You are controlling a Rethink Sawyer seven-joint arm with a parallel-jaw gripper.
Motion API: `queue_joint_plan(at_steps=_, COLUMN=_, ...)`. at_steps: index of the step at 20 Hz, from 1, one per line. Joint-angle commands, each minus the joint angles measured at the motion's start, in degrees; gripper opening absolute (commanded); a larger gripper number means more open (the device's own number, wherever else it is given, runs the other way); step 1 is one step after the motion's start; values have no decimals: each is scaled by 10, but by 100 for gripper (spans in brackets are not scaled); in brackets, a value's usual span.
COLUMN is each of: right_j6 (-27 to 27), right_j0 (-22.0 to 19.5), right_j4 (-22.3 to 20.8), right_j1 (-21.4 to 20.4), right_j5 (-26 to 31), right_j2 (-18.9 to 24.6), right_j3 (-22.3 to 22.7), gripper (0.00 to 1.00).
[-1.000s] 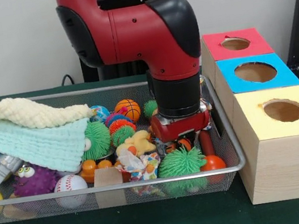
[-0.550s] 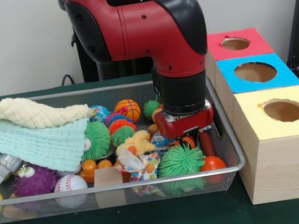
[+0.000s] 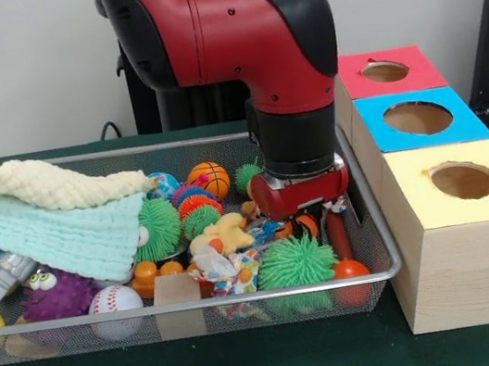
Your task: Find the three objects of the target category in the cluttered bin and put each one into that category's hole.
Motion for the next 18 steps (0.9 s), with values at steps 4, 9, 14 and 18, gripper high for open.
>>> queue_joint_plan(at_steps=4, right_j6=11, right_j0=-51, right_j4=-26, right_j1=-45, right_j5=16, right_j2=83, right_j3=50, gripper=0)
queue_joint_plan(at_steps=9, right_j6=22, right_j0=-53, right_j4=-23, right_j1=-63, right_j5=23, right_j2=80, right_j3=60, gripper=0)
queue_joint_plan(at_steps=14, right_j6=34, right_j0=-59, right_j4=-23, right_j1=-78, right_j5=19, right_j2=60, right_j3=62, gripper=0)
queue_joint_plan(at_steps=18, right_j6=32, right_j0=-72, right_j4=-25, right_j1=-81, right_j5=12, right_j2=57, right_j3=57, gripper=0)
